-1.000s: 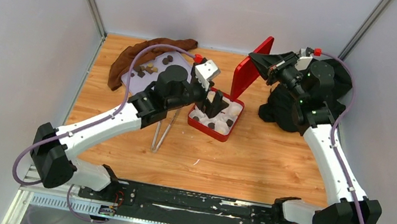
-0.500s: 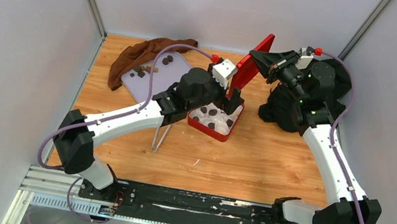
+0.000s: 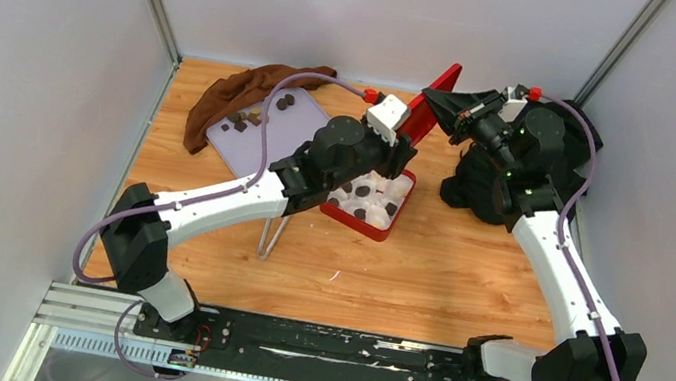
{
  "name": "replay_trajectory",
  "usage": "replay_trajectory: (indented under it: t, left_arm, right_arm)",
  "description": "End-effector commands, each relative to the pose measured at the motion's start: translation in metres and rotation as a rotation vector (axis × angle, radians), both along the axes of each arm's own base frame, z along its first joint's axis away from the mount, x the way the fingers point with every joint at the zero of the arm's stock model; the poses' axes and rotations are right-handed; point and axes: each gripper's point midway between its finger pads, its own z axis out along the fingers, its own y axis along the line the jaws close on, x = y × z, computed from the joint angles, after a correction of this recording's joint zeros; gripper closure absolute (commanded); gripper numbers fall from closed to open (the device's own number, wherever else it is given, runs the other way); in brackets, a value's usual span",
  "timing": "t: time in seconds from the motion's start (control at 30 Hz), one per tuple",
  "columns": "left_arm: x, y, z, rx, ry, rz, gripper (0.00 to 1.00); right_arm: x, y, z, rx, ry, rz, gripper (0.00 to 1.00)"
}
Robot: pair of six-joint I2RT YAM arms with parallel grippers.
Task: Pack the chocolate
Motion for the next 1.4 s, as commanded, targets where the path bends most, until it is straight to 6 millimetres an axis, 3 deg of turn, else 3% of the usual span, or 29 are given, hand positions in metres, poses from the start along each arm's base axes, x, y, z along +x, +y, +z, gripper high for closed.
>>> replay_trajectory:
  t: [0.0,0.37,0.43,0.47,0.57,0.7,0.9,1.17,1.37]
  left_arm:
    - [0.004,-0.004,0.020,-0.049,-0.043,0.014,0.53]
    - [0.003,0.004,0.020,-0.033,-0.059,0.035,0.98]
    - [0.004,0.008,0.020,-0.021,-0.070,0.048,1.00]
    - [0.004,0.011,0.020,-0.011,-0.079,0.054,1.00]
    - [0.005,0.021,0.022,0.024,-0.113,0.085,1.00]
    - [0.005,0.039,0.023,0.127,-0.202,0.116,1.00]
    - [-0.001,0.062,0.020,0.307,-0.371,0.111,1.00]
    - [0.001,0.085,0.031,0.448,-0.520,0.162,1.00]
    - [-0.002,0.082,0.033,0.478,-0.556,0.145,1.00]
  right_arm:
    - [-0.006,0.005,0.003,0.058,-0.010,0.037,1.00]
    - [-0.004,0.006,-0.007,0.057,0.038,0.041,1.00]
    - [-0.005,0.007,-0.012,0.029,0.056,0.045,0.86]
    - [-0.006,0.005,-0.011,0.012,0.056,0.041,0.66]
    - [-0.010,0.000,-0.015,-0.076,0.072,0.024,0.37]
    - [-0.020,-0.019,-0.037,-0.275,0.161,-0.015,0.14]
    - [-0.030,-0.036,-0.061,-0.410,0.303,0.001,0.08]
    - [-0.029,-0.024,-0.065,-0.388,0.321,0.095,0.05]
    - [-0.023,-0.007,-0.063,-0.272,0.317,0.174,0.03]
